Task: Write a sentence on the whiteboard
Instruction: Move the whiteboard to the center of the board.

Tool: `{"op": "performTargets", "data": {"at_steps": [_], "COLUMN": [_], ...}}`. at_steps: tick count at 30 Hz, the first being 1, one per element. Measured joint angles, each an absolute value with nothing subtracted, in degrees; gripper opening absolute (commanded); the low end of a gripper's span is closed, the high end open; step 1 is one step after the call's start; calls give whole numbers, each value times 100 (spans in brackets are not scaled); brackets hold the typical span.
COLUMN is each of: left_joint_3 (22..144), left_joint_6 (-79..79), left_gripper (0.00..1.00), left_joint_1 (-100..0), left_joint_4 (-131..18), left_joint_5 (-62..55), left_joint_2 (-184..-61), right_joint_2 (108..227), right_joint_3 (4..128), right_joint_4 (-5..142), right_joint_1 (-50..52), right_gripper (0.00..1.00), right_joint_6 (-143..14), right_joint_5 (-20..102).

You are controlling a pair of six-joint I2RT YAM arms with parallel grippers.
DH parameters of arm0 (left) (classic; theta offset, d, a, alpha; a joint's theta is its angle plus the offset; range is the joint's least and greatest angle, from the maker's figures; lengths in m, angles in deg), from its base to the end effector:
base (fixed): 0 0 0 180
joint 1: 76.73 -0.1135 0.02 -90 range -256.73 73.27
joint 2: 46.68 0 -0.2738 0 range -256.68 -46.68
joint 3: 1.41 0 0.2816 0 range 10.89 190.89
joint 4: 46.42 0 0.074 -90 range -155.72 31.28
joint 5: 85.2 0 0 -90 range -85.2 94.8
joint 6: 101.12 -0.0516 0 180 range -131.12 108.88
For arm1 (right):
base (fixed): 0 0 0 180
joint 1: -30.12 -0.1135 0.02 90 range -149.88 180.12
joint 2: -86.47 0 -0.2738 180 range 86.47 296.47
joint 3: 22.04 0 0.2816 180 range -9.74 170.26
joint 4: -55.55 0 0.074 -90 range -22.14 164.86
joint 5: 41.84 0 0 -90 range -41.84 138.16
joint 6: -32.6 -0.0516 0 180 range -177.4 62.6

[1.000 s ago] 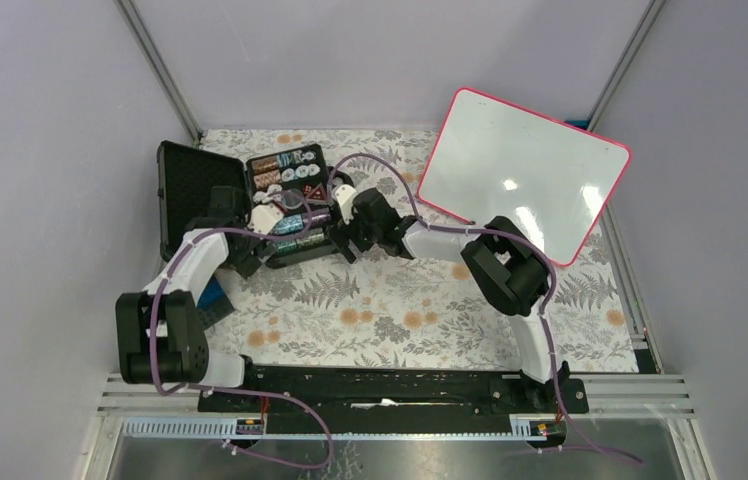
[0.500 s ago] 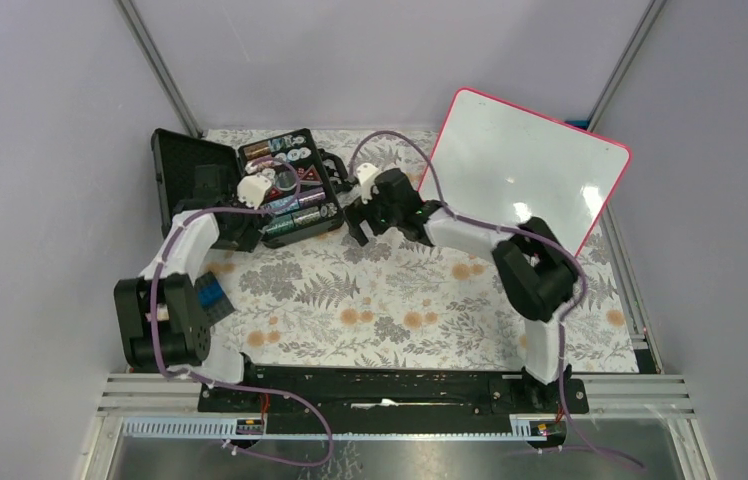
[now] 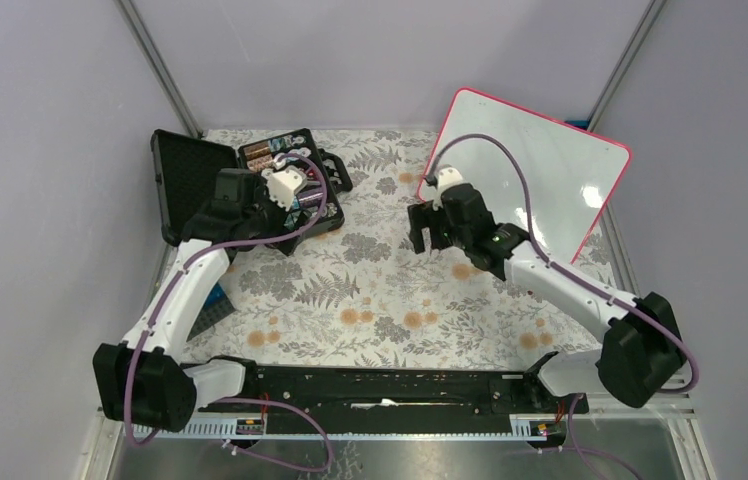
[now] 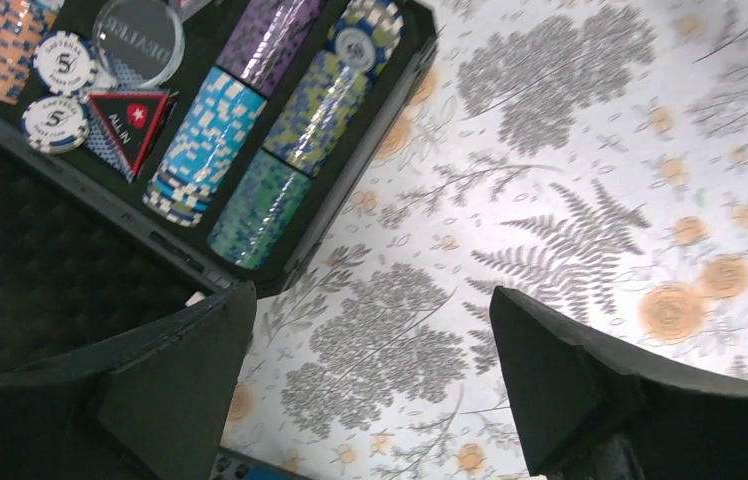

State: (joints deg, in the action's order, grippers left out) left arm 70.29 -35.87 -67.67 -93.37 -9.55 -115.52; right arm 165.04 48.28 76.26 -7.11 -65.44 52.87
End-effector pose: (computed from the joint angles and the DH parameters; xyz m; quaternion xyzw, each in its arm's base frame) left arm 0.2858 -0.0585 0.2966 0.3123 0.8600 -0.0611 0.3990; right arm 0.2846 0.2109 0.2807 -0.1967 0.8382 0.1626 0.4820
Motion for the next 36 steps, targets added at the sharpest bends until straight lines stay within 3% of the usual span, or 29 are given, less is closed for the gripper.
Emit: {"op": "performTargets", "data": {"at_steps": [6, 36], "left_joint_3": [7029, 6703], "left_joint_6": [-3006, -2309], "left_gripper": [99, 99], "left_joint_1": [-6594, -6491], "left_joint_4": [-9152, -8813], "left_joint_5": [-1219, -1547], "left_joint_2": [-11248, -10927], "right_joint_2": [16158, 18510], "right_joint_3": [4076, 4430], "right_joint_4": [8048, 7154], "right_joint_1": [-141, 617], "right_gripper": [72, 47], "right_joint_6": [-7490, -8821], "right_joint_5": [6211, 7420]}}
